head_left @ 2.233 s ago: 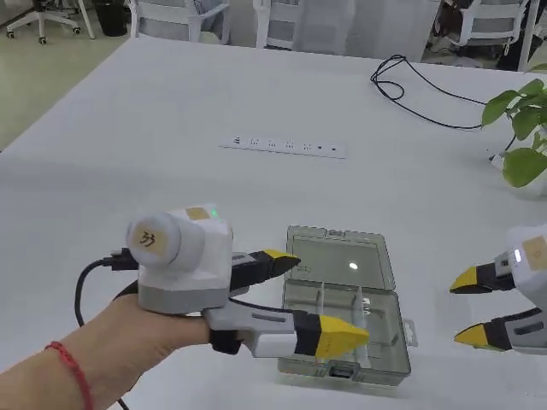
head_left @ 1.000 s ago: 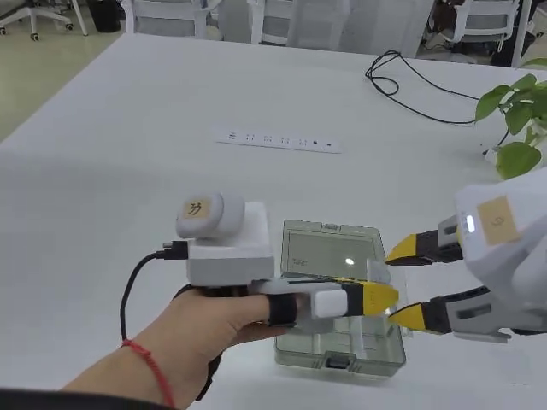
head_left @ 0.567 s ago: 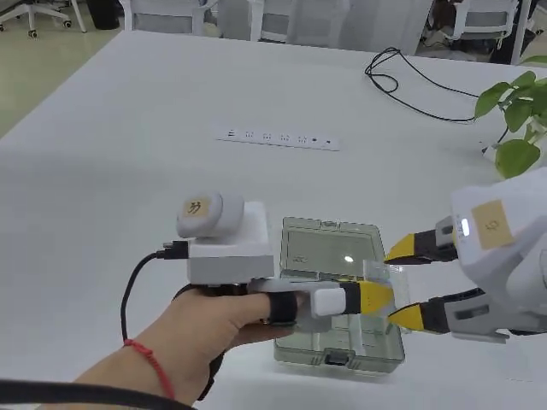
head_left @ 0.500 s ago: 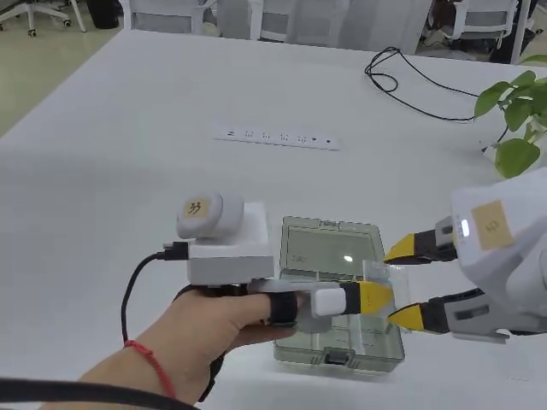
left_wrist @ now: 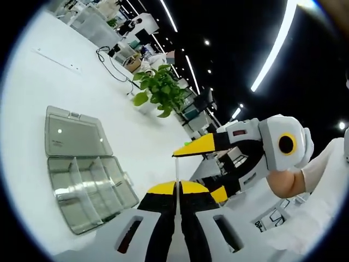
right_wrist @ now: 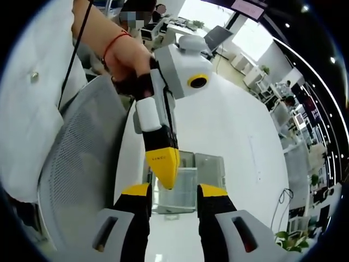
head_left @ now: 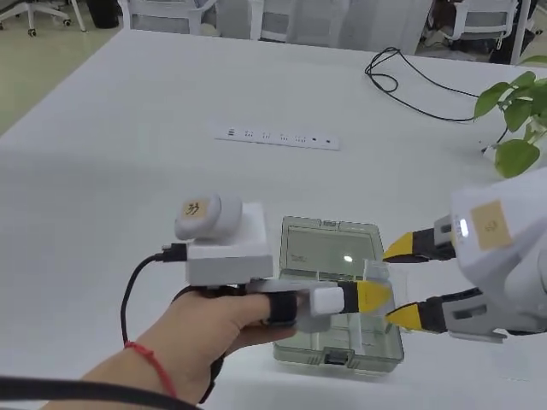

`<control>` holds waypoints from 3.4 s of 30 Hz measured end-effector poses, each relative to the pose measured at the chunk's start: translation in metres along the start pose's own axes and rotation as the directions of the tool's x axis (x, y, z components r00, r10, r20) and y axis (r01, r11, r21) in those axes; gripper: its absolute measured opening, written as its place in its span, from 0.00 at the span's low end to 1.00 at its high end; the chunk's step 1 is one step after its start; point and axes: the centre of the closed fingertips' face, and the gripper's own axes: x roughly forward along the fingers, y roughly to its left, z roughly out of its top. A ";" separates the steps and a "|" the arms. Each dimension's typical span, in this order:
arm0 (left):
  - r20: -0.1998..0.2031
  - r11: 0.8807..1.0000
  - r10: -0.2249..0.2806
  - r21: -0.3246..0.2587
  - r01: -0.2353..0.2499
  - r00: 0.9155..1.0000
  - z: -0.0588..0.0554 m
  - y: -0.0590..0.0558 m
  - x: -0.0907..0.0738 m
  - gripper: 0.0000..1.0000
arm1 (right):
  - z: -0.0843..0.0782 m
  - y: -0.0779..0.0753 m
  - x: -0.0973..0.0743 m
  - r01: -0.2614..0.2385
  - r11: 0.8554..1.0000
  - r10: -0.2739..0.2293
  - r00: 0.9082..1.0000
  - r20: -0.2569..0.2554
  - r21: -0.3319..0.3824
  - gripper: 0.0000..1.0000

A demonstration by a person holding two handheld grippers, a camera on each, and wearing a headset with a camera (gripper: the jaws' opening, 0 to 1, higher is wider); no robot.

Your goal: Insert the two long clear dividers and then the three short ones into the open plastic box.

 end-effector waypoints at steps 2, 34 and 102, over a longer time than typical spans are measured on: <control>-0.016 0.999 0.011 0.036 -0.011 1.000 -0.002 0.003 -0.001 0.00 | 0.001 -0.003 -0.002 0.004 1.000 -0.004 1.000 0.006 0.006 0.35; -0.189 0.752 -0.172 0.608 0.253 0.967 -0.022 -0.049 -0.016 0.00 | 0.023 0.035 -0.037 -0.494 0.851 0.435 0.854 0.286 0.180 0.09; -0.038 0.727 0.091 0.685 -0.040 0.995 0.002 0.024 -0.061 0.74 | 0.001 0.001 0.000 -0.355 0.906 0.305 0.925 0.228 0.230 0.03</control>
